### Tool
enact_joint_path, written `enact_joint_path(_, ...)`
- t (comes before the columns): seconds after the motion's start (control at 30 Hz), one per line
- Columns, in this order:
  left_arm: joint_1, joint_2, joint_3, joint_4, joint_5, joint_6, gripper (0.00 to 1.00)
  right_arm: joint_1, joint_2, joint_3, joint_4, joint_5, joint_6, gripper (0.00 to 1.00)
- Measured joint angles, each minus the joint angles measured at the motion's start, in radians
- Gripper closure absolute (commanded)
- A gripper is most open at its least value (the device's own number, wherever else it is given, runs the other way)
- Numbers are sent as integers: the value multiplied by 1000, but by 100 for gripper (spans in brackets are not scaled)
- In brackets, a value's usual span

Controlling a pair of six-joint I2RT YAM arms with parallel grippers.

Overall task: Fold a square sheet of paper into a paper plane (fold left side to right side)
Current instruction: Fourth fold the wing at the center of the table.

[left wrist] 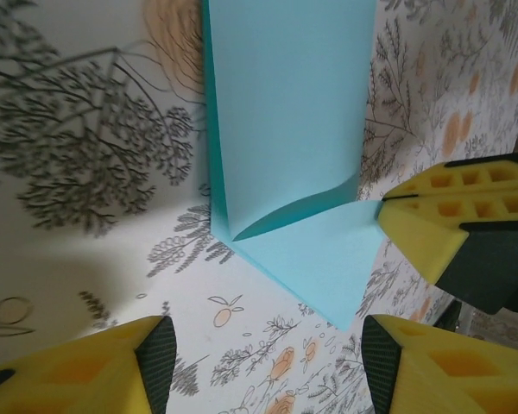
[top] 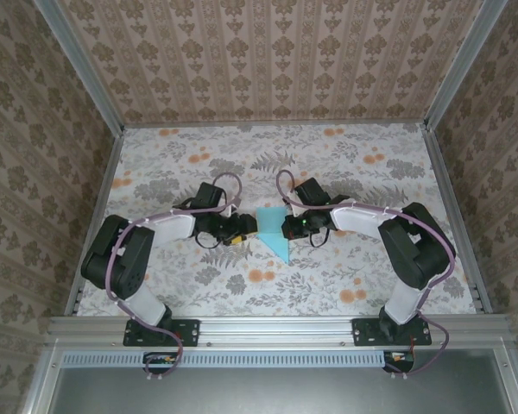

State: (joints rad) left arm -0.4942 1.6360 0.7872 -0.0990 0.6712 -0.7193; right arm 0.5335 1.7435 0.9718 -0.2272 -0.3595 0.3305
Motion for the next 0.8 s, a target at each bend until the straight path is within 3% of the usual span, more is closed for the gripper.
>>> enact_joint_path(0.2, -24, 33, 26, 14, 11, -15, 39, -6, -2, 0, -10, 9, -9, 98)
enact_joint_path(0.57, -48, 85, 80, 37, 18, -35, 58, -7, -2, 0, -11, 8, -11, 95)
enact_joint_path(0.67, -56, 92, 96, 43, 22, -45, 68, -7, -2, 0, -11, 8, -11, 91)
enact_joint_path(0.8, -65, 93, 119, 50, 32, -52, 72, -7, -17, 0, -25, 31, -17, 80)
